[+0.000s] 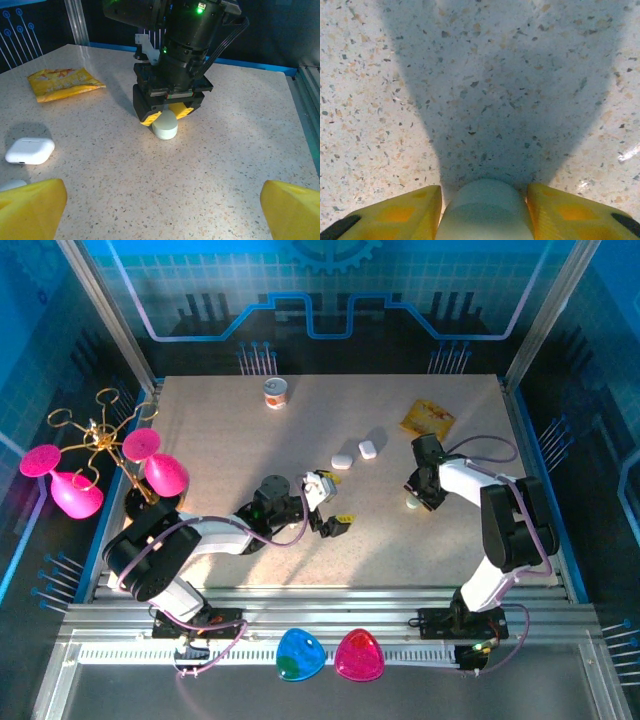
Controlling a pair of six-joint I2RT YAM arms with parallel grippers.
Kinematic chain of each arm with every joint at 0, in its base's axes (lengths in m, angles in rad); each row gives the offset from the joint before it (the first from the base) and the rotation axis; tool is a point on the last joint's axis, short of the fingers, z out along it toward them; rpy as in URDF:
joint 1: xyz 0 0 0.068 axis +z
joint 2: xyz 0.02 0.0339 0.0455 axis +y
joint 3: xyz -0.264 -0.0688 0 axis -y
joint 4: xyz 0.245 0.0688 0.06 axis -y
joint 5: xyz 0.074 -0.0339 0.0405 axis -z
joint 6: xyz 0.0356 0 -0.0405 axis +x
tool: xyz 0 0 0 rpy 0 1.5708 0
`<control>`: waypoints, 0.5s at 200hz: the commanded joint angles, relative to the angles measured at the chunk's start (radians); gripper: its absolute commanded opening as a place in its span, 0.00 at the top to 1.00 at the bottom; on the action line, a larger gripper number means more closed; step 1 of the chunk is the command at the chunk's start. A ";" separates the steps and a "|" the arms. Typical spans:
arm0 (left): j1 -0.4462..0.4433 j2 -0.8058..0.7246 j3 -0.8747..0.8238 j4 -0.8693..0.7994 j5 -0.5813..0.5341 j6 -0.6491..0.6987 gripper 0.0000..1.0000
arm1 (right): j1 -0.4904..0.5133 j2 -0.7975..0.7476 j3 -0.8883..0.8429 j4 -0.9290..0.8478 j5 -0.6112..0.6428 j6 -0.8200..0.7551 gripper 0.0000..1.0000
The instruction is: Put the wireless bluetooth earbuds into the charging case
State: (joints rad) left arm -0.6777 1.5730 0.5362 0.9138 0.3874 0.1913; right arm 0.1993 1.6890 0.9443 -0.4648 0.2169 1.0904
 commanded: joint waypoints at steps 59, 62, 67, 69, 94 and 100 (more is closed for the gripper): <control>-0.062 0.087 0.074 0.052 -0.055 0.026 0.01 | 0.009 -0.185 -0.040 -0.019 -0.040 0.053 0.66; -0.067 0.094 0.078 0.056 -0.060 0.022 0.00 | 0.013 -0.196 -0.041 -0.019 -0.040 0.055 0.66; -0.073 0.106 0.087 0.061 -0.067 0.018 0.00 | 0.018 -0.213 -0.044 -0.024 -0.041 0.060 0.66; -0.077 0.109 0.090 0.063 -0.071 0.017 0.01 | 0.020 -0.219 -0.045 -0.025 -0.041 0.062 0.66; -0.117 0.168 0.130 0.097 -0.137 0.037 0.03 | 0.052 -0.295 -0.047 -0.041 -0.062 0.090 0.66; -0.126 0.184 0.139 0.106 -0.151 0.040 0.04 | 0.061 -0.315 -0.048 -0.042 -0.068 0.100 0.66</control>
State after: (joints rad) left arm -0.7685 1.7065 0.6277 0.9508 0.3088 0.1947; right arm 0.2237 1.4425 0.9092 -0.4728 0.1741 1.1366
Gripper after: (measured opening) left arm 0.979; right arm 0.355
